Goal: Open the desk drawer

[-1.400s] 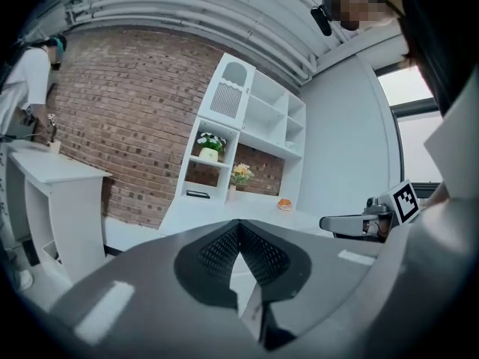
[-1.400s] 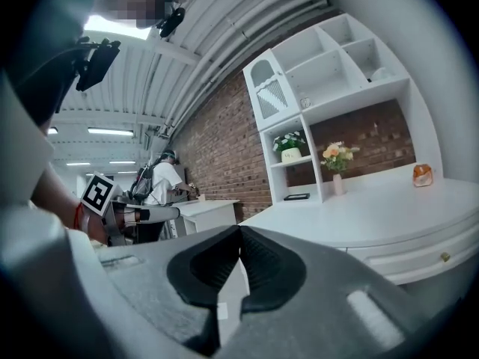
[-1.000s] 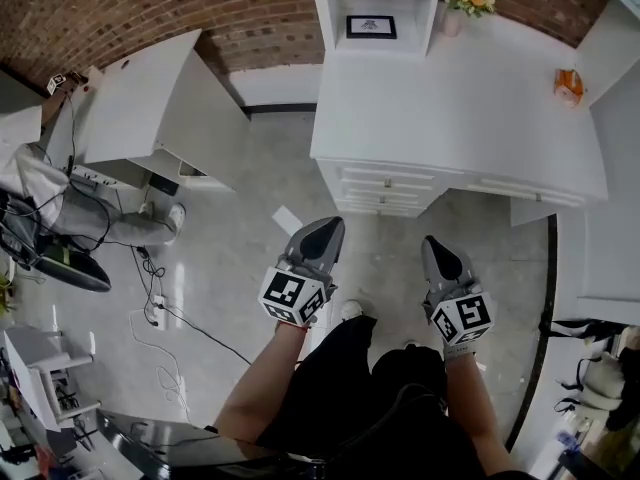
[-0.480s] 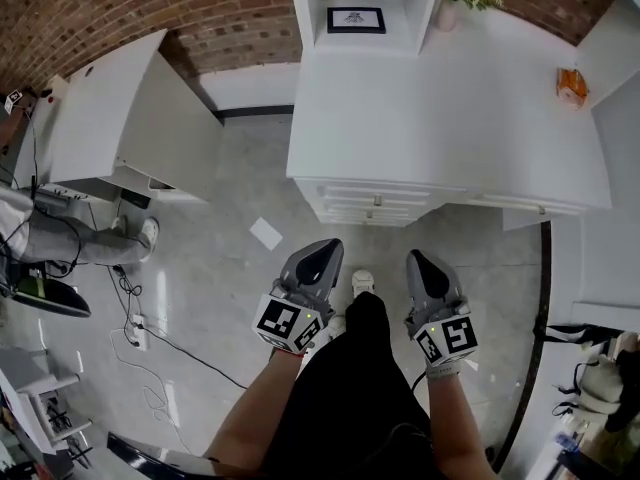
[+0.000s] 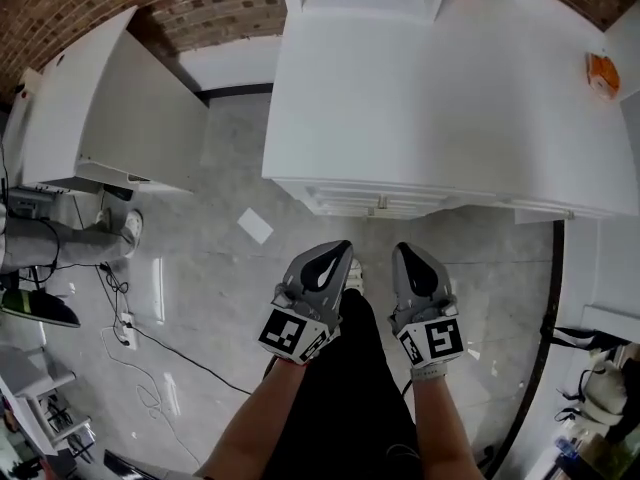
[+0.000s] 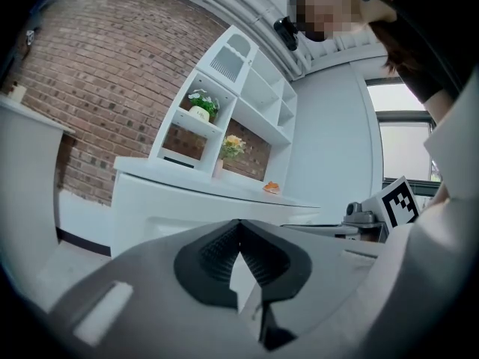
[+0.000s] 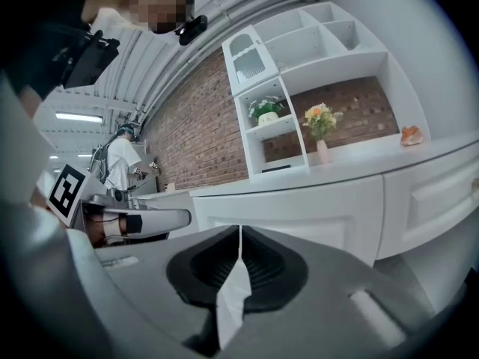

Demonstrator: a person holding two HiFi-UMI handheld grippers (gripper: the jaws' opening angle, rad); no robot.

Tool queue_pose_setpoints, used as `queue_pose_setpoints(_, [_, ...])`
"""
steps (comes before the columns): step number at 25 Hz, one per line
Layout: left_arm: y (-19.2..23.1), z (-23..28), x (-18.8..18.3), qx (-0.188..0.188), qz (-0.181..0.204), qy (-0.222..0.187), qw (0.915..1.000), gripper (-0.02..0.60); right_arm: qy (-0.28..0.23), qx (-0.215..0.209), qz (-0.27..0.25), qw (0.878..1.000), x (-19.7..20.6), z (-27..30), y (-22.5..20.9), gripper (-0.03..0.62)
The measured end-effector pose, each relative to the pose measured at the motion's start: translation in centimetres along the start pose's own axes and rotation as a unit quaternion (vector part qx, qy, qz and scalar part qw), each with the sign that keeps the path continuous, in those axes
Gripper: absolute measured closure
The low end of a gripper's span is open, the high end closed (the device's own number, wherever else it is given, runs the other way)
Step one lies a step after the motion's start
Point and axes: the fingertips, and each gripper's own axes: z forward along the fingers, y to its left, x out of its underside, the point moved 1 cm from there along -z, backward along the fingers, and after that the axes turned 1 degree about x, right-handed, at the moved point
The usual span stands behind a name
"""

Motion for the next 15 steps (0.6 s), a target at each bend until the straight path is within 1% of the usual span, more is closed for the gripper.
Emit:
queue_pose_setpoints(6, [2.1, 2.1, 2.3, -0.015, -0.012, -0.009, 0.9998, 0.578, -0.001, 0.026, -0.013, 1.0, 2.5, 2.8, -1.4, 0.564])
queue_pose_setpoints(11, [2.5, 3.9, 4.2, 0.001, 0.006, -0.009, 0.9999, 0.58, -0.008, 0.04, -0.001, 0.999, 3.8, 4.9, -2.1, 0.546])
queue_pose_setpoints(15, [3.7, 5.0, 5.6, -0.001, 0.01, -0.006, 0.9999, 0.579, -0.009, 0.056, 0.006, 0.998, 4.8, 6.6, -2.4, 0.526])
